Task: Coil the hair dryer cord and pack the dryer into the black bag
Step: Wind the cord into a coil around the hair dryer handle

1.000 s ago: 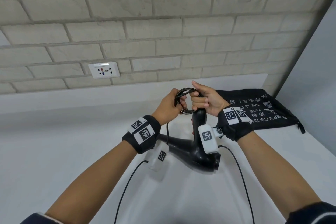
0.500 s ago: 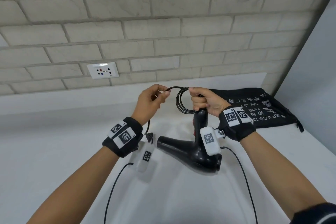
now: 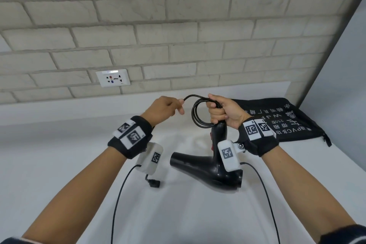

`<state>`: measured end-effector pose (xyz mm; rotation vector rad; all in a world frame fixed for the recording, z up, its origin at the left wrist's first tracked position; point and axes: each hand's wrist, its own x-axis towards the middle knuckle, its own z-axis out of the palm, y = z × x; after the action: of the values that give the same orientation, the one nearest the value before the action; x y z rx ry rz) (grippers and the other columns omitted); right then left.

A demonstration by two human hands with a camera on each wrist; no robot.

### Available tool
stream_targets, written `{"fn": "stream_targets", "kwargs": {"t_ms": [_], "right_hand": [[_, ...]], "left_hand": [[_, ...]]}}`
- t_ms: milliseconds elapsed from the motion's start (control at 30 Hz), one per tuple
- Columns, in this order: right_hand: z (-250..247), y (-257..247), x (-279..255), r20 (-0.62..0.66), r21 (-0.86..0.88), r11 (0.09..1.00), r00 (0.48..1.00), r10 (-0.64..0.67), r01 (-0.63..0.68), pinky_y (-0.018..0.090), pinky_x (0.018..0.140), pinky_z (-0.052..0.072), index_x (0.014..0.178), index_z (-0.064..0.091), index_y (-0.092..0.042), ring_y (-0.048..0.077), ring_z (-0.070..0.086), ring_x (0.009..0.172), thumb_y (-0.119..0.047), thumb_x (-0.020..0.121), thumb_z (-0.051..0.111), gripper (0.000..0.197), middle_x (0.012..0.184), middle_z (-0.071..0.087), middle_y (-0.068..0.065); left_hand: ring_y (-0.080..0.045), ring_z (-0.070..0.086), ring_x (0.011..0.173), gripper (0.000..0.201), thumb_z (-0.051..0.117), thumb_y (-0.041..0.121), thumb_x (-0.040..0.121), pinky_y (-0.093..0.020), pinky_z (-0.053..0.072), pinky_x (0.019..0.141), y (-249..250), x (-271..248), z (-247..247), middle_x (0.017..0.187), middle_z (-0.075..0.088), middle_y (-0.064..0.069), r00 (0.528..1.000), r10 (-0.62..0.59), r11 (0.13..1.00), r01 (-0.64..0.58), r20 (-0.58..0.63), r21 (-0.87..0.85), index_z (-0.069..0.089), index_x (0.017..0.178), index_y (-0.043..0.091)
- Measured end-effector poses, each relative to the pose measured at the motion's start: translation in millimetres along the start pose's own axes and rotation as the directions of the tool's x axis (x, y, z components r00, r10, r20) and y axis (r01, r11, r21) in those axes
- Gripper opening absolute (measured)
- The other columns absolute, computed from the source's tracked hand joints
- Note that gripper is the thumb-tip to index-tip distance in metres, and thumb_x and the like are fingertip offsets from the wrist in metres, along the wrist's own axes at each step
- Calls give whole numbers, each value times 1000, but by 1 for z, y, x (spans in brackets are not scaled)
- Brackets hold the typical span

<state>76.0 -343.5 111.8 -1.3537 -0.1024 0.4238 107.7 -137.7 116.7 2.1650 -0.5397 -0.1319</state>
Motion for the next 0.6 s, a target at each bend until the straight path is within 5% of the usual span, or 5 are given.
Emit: {"fn": "stream_targets", "kwargs": {"t_ms": [100,267,333,467,600], "right_hand": [[-11,0,-4,-46,84,996,999,-18,22,18,36,35,51,40,-20,1,19,22,-33,97,25,50,27,22,-13],[-24,2,-9,-131,132,989,990,-54,71,16,35,33,40,43,-24,7,8,26,-35,97,27,59,36,6,-9],[-28,2,-9,-165,142,986,984,-65,89,16,36,32,41,43,-24,5,12,23,-34,96,29,58,39,5,-8],[-32,4,-8,-193,135,986,978,-73,100,16,36,32,42,42,-24,8,9,25,-33,97,30,57,33,9,-11],[-29,5,-6,-176,133,987,982,-71,95,16,36,33,42,42,-24,4,16,21,-34,97,30,57,29,16,-11]], "left_hand": [[-9,39,49,31,46,33,93,-18,35,56,-17,-14,-15,50,37,10,987,-74,950,114,145,-290,67,79,15],[-4,64,72,29,67,42,69,-19,50,81,-60,-44,-14,66,65,12,923,-131,921,248,362,-300,65,87,20],[-5,63,85,23,70,35,67,-18,47,85,-74,-55,-7,77,67,12,923,-146,915,263,357,-307,64,86,22],[-6,61,80,16,63,0,82,-11,48,75,-87,-67,15,85,63,0,948,-141,918,233,285,-321,63,83,16],[1,62,72,16,64,0,80,-11,48,72,-93,-73,39,77,65,5,965,-87,961,146,247,-233,63,81,16]]}}
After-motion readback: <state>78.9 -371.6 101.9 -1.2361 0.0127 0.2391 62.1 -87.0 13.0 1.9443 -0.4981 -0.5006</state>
